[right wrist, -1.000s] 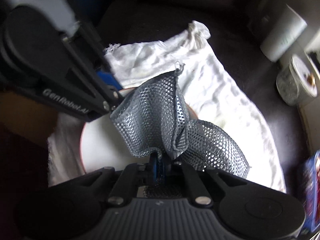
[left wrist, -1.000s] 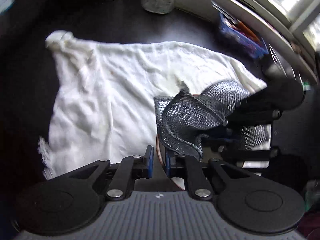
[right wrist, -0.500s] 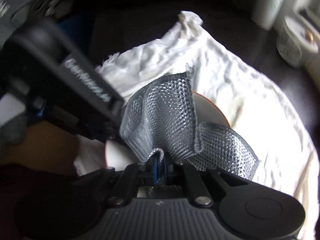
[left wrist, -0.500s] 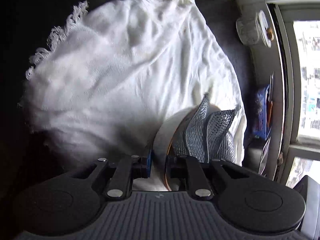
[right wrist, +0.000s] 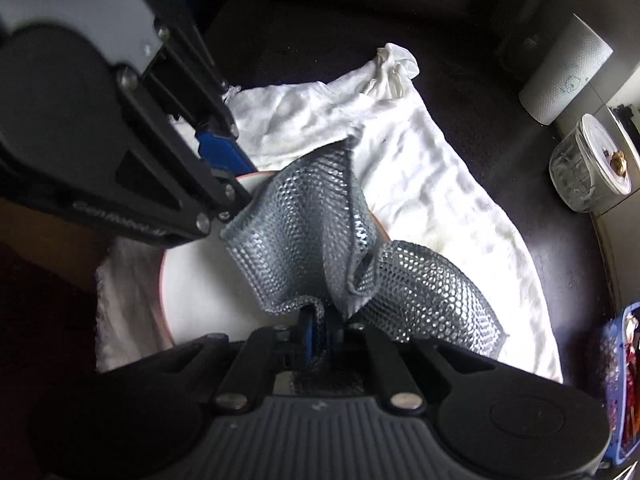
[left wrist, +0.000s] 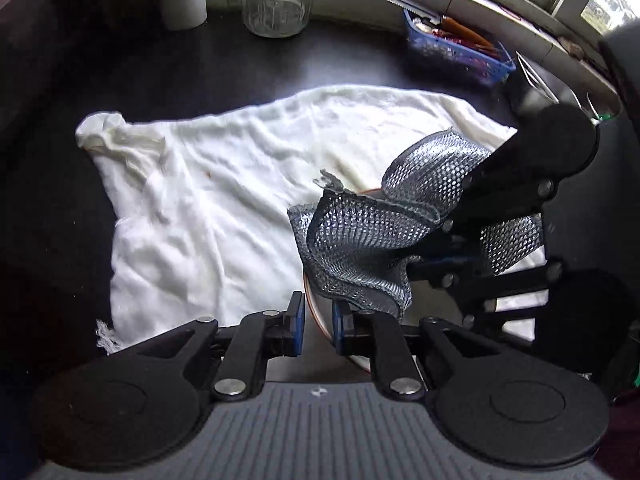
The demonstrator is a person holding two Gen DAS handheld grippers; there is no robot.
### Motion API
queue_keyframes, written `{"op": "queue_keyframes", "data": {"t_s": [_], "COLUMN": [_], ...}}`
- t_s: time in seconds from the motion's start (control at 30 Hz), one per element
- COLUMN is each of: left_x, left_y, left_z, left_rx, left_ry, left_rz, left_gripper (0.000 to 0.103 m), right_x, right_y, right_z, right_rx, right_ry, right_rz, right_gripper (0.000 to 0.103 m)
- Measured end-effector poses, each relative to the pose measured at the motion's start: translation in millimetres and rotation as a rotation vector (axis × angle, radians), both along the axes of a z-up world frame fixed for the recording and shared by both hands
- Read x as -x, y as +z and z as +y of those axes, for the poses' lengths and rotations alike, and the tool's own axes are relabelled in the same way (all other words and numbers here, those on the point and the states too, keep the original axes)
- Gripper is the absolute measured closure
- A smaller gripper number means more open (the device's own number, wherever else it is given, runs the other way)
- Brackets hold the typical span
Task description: Clean bowl
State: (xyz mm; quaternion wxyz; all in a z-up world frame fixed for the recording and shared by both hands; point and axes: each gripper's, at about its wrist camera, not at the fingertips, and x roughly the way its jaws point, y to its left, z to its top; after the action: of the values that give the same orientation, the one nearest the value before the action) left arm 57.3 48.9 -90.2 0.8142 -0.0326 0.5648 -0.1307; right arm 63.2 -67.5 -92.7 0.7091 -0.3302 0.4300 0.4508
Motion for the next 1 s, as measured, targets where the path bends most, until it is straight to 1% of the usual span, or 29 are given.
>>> {"op": "queue_keyframes", "data": {"t_s": [0.07, 0.17, 0.33, 0.43, 0.5, 0.63, 0.67, 0.77, 0.87, 0.93, 1.0], "left_x": [3.3, 7.8, 15.3, 19.8, 22.9, 28.9, 29.4, 16.8, 5.8, 0.4, -1.7], "left_y": [-4.1, -9.8, -19.4, -25.2, -29.0, -36.7, -37.2, -19.6, -3.9, -0.1, 4.6], "left_z": [5.3, 11.6, 22.1, 28.4, 32.6, 40.9, 41.8, 26.8, 8.5, 2.8, -2.2], "left_rx": [0.054, 0.12, 0.23, 0.296, 0.34, 0.428, 0.437, 0.269, 0.066, 0.005, -0.044], "left_ry": [0.067, 0.149, 0.286, 0.369, 0.424, 0.534, 0.546, 0.372, 0.183, 0.107, 0.011], "left_rz": [0.029, 0.076, 0.153, 0.199, 0.23, 0.292, 0.299, 0.201, 0.067, 0.027, -0.025], "left_gripper": [0.091, 0.091, 0.091, 0.09, 0.091, 0.09, 0.089, 0.088, 0.086, 0.086, 0.086], "right_x": [0.4, 0.2, 7.2, 8.7, 12.5, 19.3, 18.6, 13.0, 6.3, 3.4, 1.3], "right_y": [-0.5, -4.1, -6.2, -6.2, -7.3, -6.9, -6.8, -5.4, -3.0, -1.0, 1.6], "right_z": [0.2, 6.9, 9.6, 9.6, 9.8, 7.4, 6.2, 3.2, 1.1, 0.3, -1.0], "right_rx": [-0.014, -0.027, -0.05, -0.069, -0.089, -0.078, -0.072, -0.049, -0.038, -0.032, -0.023], "right_ry": [-0.037, -0.122, -0.18, -0.191, -0.194, -0.161, -0.152, -0.141, -0.139, -0.127, -0.103], "right_rz": [0.021, 0.07, 0.1, 0.136, 0.188, 0.152, 0.143, 0.103, 0.072, 0.052, 0.026], "right_gripper": [0.099, 0.099, 0.097, 0.097, 0.097, 0.098, 0.098, 0.098, 0.099, 0.099, 0.099]}}
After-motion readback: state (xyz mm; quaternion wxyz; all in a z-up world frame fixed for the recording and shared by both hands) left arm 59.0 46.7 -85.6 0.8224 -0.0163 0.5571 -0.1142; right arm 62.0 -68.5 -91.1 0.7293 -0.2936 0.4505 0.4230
